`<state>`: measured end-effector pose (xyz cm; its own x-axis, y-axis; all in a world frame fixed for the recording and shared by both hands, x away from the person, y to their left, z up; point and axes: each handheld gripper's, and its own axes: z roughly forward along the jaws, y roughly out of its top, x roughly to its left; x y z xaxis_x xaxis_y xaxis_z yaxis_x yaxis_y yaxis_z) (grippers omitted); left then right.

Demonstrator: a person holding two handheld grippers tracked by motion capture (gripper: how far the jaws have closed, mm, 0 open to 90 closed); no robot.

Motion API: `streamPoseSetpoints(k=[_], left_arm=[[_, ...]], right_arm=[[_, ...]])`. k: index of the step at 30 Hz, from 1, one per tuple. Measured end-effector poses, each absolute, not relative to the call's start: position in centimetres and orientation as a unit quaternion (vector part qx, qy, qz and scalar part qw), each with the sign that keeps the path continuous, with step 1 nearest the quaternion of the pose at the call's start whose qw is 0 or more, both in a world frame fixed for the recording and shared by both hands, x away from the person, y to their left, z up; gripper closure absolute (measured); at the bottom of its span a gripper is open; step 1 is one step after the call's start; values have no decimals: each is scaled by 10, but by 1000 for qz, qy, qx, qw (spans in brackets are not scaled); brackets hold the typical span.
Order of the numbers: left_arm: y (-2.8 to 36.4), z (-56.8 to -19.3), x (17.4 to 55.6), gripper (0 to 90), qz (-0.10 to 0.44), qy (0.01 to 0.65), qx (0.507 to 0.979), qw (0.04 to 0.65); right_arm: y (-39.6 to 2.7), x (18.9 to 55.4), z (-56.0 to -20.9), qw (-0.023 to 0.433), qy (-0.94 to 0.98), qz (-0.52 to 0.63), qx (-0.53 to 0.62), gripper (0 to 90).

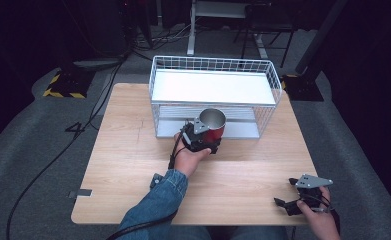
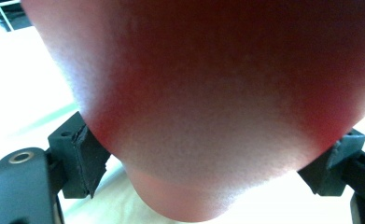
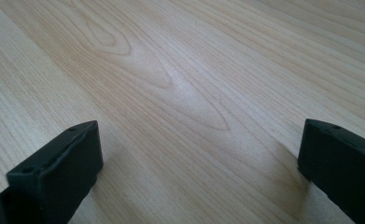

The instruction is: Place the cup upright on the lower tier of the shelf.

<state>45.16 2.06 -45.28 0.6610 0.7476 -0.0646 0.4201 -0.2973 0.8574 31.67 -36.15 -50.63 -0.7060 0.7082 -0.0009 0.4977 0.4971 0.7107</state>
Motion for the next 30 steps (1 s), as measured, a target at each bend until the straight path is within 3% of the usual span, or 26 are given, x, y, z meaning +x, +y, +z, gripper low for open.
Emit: streamPoseSetpoints(k=[30], left_arm=[[3, -474, 527, 163, 226, 452, 724, 470]], right_arm=[[-361, 317, -506, 148, 852, 355, 354, 0]])
